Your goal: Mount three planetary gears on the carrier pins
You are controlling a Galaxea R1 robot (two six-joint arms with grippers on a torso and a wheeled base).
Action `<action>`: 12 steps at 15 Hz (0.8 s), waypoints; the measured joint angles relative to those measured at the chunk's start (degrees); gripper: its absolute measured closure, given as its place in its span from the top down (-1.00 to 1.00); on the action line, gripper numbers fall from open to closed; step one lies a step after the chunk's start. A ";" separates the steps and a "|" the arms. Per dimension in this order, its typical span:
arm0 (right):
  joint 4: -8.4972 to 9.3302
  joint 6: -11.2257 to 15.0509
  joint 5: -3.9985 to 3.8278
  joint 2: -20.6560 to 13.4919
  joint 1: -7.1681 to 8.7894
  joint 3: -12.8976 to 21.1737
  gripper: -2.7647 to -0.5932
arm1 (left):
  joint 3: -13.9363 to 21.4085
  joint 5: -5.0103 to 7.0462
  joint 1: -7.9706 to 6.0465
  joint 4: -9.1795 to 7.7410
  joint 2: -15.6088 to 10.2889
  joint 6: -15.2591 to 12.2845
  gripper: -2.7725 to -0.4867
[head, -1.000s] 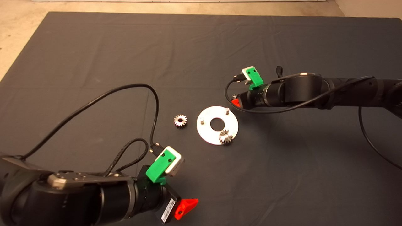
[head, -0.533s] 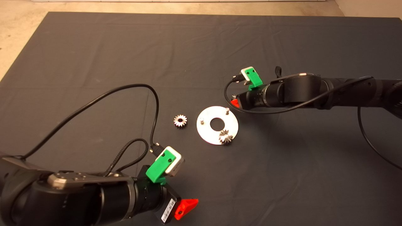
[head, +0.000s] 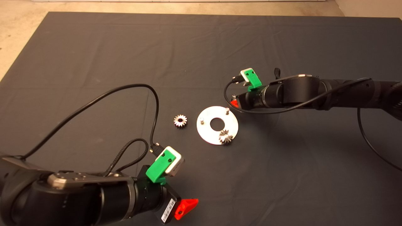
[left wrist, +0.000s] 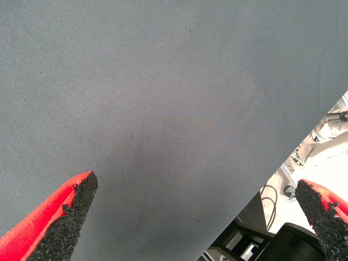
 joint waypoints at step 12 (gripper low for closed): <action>0.05 -0.22 1.94 1.55 -1.13 -3.50 0.01 | 0.00 0.00 0.00 0.00 -0.02 0.00 0.89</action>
